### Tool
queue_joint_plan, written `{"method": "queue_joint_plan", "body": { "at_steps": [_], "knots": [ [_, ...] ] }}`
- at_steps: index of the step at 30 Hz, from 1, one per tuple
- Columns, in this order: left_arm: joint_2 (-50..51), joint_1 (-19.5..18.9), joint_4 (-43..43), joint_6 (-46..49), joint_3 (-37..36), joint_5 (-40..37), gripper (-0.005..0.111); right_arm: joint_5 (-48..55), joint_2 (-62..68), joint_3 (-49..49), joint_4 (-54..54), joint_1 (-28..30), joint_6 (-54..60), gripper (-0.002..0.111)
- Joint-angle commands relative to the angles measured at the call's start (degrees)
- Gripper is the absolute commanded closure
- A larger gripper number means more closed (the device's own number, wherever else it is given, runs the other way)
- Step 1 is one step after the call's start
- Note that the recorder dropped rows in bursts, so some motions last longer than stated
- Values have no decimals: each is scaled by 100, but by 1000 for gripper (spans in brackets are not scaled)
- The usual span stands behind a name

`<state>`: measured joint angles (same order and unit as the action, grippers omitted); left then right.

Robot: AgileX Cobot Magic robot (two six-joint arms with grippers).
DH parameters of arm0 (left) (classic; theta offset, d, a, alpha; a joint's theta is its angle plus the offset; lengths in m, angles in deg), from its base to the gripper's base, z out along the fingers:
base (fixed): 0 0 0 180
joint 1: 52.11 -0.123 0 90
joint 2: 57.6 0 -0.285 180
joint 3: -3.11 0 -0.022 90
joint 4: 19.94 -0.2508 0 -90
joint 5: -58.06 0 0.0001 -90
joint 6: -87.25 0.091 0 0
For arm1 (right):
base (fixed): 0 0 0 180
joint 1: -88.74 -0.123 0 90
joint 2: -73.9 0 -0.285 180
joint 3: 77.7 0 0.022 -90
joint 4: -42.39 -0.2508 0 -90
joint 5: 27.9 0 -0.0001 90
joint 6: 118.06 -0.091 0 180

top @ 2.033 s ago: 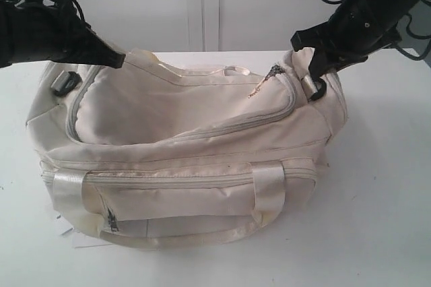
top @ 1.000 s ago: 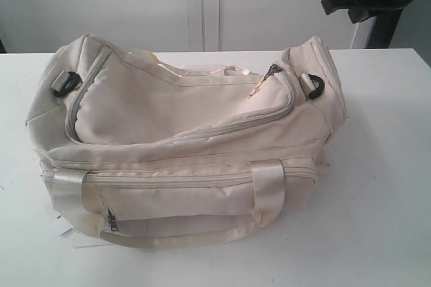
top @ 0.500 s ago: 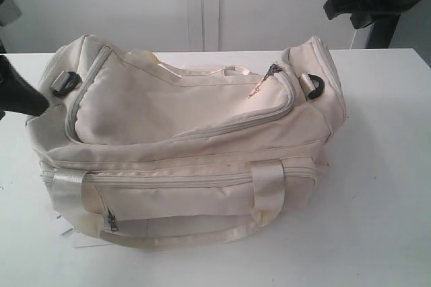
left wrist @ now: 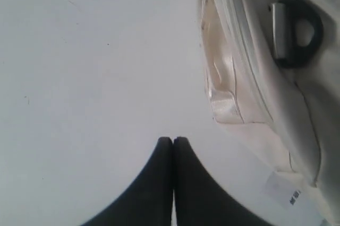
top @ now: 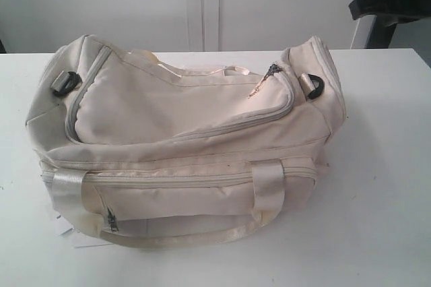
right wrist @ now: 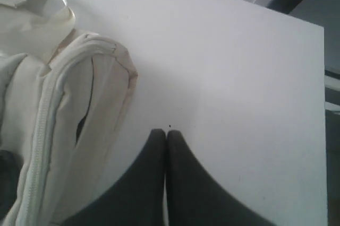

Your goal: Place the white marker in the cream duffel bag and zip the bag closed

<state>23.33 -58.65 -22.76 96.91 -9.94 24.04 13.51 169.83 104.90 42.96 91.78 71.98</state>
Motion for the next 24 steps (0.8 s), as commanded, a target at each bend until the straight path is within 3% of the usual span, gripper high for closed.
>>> {"method": "queue_joint_plan", "body": {
  "at_steps": [1, 12, 24],
  "knots": [
    [-217, -11, -2, -280, -318, 497, 107, -946, -702, -730, -57, 51, -42, 108],
    [-1094, -11, 282, -546, -1172, 1138, 107, -2111, -2272, -2022, -102, 51, -115, 108],
    [-3408, -11, 556, -858, -2367, 1099, 107, -3693, -3434, -3712, -57, 38, -92, 108]
  ]
}}
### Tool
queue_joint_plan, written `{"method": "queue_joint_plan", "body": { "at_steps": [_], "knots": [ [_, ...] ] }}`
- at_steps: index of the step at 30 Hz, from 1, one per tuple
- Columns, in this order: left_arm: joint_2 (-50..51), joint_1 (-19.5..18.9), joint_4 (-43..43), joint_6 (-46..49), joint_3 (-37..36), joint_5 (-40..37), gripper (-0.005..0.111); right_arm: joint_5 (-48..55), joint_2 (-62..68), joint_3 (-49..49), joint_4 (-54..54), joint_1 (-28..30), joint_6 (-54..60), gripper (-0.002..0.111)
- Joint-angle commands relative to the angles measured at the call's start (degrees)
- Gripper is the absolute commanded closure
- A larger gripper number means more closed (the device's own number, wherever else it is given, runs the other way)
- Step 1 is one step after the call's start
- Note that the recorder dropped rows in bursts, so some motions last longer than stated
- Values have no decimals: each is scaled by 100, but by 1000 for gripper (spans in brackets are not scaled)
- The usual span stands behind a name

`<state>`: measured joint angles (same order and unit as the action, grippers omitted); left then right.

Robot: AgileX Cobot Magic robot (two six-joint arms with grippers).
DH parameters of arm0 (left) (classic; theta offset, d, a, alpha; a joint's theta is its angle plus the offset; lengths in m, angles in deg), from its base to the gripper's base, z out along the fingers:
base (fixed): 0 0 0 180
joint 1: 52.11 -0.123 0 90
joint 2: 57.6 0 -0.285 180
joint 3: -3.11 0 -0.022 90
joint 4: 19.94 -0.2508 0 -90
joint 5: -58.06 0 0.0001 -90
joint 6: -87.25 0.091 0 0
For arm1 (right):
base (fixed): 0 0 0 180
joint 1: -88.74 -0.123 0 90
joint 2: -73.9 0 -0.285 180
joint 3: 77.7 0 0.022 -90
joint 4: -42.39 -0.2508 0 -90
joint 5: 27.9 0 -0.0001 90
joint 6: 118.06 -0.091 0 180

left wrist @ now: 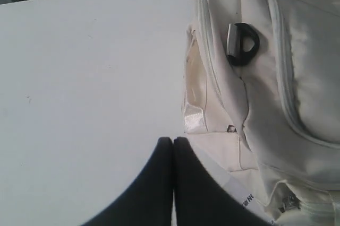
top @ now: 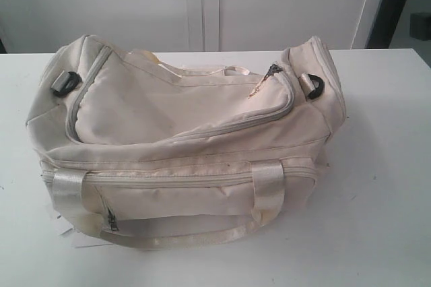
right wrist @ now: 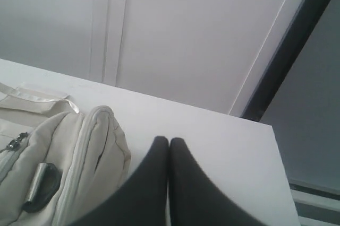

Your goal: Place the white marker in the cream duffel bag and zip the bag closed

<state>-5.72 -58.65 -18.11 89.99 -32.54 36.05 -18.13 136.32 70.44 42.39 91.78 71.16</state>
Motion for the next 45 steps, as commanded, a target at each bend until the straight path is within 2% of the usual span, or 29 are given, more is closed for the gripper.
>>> {"method": "queue_joint_plan", "body": {
  "at_steps": [1, 6, 12, 33, 37, 45],
  "knots": [
    [-610, -11, 91, -151, -107, -100, 107, -651, -153, -336, 0, 38, -46, 108],
    [-1188, -11, 74, -19, -107, -391, 107, -641, -867, -733, -150, 38, -46, 108],
    [-1339, -11, 74, -70, -107, -471, 107, -366, -1278, -809, -195, 38, -75, 108],
    [-1407, -11, 74, 184, -117, -492, 107, -378, -1313, -809, -306, 38, -88, 108],
    [-1862, -11, 74, 212, -343, -396, 107, -365, -1313, -809, -306, 38, -88, 108],
    [-2608, -11, 74, -127, -1338, 479, 107, -365, -1313, -809, -306, 38, -88, 108]
  ]
}}
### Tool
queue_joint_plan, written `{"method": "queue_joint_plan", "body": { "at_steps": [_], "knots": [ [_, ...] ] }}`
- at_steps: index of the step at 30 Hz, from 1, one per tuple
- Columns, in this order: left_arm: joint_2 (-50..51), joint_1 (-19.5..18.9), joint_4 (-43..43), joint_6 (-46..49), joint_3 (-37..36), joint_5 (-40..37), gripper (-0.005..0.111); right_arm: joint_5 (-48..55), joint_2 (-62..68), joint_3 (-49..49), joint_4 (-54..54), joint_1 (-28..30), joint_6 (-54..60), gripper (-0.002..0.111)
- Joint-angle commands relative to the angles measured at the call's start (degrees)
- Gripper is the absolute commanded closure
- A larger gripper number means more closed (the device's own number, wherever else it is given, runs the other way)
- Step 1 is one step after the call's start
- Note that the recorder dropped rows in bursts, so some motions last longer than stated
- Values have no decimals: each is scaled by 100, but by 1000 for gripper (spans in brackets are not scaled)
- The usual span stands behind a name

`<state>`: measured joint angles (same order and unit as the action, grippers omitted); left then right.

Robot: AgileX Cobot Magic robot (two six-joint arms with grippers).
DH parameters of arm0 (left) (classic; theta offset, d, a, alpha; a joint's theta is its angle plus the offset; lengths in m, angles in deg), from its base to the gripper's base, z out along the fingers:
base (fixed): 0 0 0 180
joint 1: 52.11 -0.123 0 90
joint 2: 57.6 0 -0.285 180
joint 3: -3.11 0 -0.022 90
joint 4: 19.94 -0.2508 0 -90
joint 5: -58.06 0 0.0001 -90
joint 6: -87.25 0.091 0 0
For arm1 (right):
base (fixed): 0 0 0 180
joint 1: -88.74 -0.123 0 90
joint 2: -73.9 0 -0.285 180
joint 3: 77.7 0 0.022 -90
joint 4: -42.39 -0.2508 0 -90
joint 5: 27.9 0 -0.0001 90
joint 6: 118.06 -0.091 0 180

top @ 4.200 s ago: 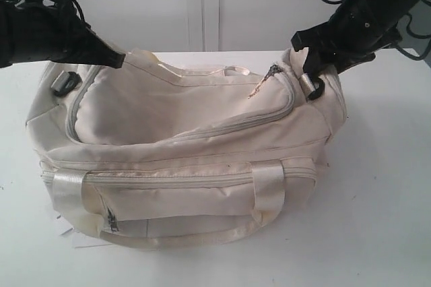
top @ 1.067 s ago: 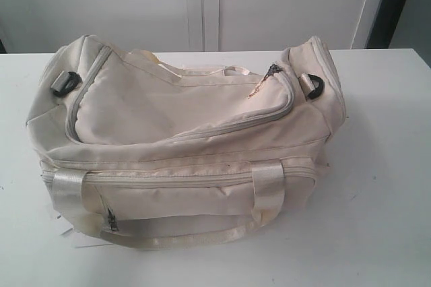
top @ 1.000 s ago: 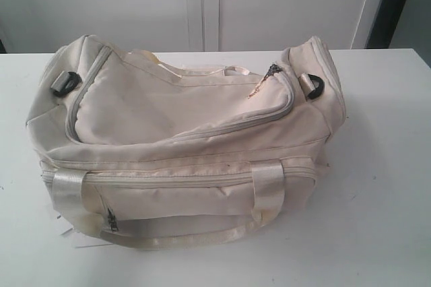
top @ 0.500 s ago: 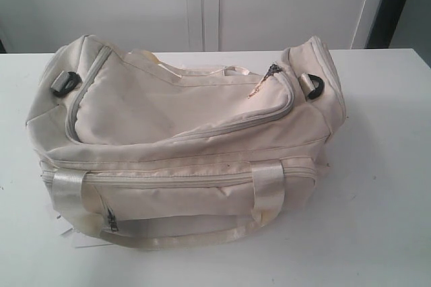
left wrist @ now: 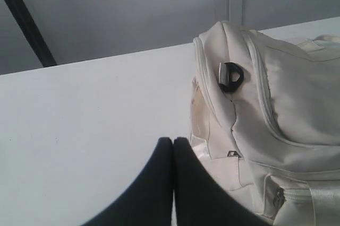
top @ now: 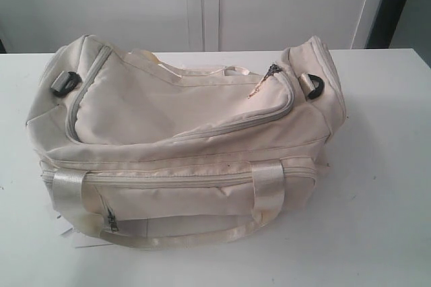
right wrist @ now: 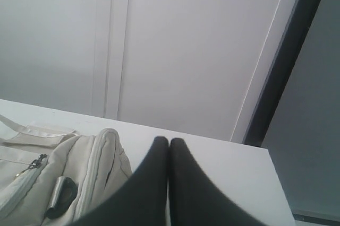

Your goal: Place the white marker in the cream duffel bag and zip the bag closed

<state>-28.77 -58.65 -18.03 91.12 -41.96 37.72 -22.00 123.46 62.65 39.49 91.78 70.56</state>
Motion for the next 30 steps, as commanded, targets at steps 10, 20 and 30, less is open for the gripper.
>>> {"method": "queue_joint_plan", "body": {
  "at_steps": [10, 20, 30],
  "knots": [
    [-912, -11, 65, -387, -1178, 320, 107, 22, -26, -29, -16, 38, -28, 108],
    [-1400, -11, 65, -387, -2027, 468, 107, 35, -26, -29, -16, 38, -28, 108],
    [-1659, -11, 101, -387, -2773, 1048, 107, 25, -26, -29, -16, 38, -28, 108]
  ]
}}
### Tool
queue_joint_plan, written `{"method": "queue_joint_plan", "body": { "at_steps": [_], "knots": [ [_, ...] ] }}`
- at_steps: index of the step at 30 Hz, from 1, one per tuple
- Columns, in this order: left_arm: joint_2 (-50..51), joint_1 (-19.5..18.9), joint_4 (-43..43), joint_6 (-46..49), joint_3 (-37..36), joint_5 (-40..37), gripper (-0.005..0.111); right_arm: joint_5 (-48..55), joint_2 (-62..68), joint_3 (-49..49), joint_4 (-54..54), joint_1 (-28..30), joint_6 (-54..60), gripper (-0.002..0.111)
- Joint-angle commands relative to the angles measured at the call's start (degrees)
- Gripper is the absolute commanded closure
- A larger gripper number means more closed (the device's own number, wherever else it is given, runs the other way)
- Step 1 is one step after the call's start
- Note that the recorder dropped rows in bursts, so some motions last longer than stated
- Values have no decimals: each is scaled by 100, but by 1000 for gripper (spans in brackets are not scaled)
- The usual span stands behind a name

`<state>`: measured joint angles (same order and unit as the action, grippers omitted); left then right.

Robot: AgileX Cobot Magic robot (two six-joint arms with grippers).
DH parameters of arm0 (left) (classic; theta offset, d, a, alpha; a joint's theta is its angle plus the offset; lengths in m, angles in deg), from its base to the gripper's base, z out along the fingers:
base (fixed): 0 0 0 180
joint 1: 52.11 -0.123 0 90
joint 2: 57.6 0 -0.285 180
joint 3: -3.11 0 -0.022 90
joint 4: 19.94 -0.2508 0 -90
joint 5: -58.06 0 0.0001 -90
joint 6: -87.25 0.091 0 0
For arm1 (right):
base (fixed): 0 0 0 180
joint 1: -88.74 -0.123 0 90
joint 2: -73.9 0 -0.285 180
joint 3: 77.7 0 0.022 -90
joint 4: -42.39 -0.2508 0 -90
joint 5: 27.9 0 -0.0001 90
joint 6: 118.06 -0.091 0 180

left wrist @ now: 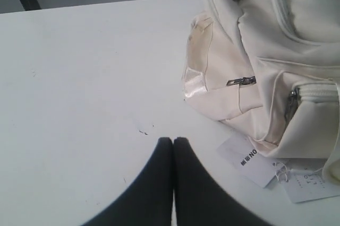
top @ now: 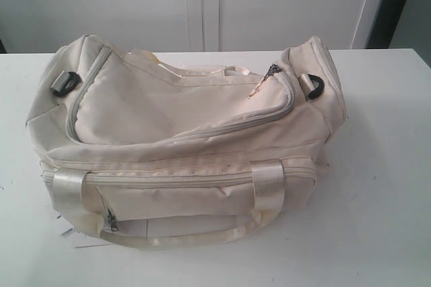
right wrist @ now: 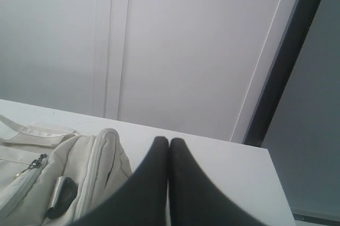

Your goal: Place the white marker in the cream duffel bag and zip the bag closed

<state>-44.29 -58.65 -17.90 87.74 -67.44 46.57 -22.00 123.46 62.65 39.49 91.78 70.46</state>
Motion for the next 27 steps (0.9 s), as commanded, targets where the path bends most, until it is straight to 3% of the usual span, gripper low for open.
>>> {"method": "queue_joint_plan", "body": {
  "at_steps": [1, 13, 27],
  "knots": [
    [-119, -11, 88, -49, -270, 180, 107, 25, -26, -29, -16, 38, -18, 108],
    [-227, -11, 93, -49, -666, 467, 107, 36, -26, -29, -16, 38, -18, 108],
    [-384, -11, 93, -49, -666, -130, 107, 25, -26, -29, -6, 38, -18, 108]
  ]
}}
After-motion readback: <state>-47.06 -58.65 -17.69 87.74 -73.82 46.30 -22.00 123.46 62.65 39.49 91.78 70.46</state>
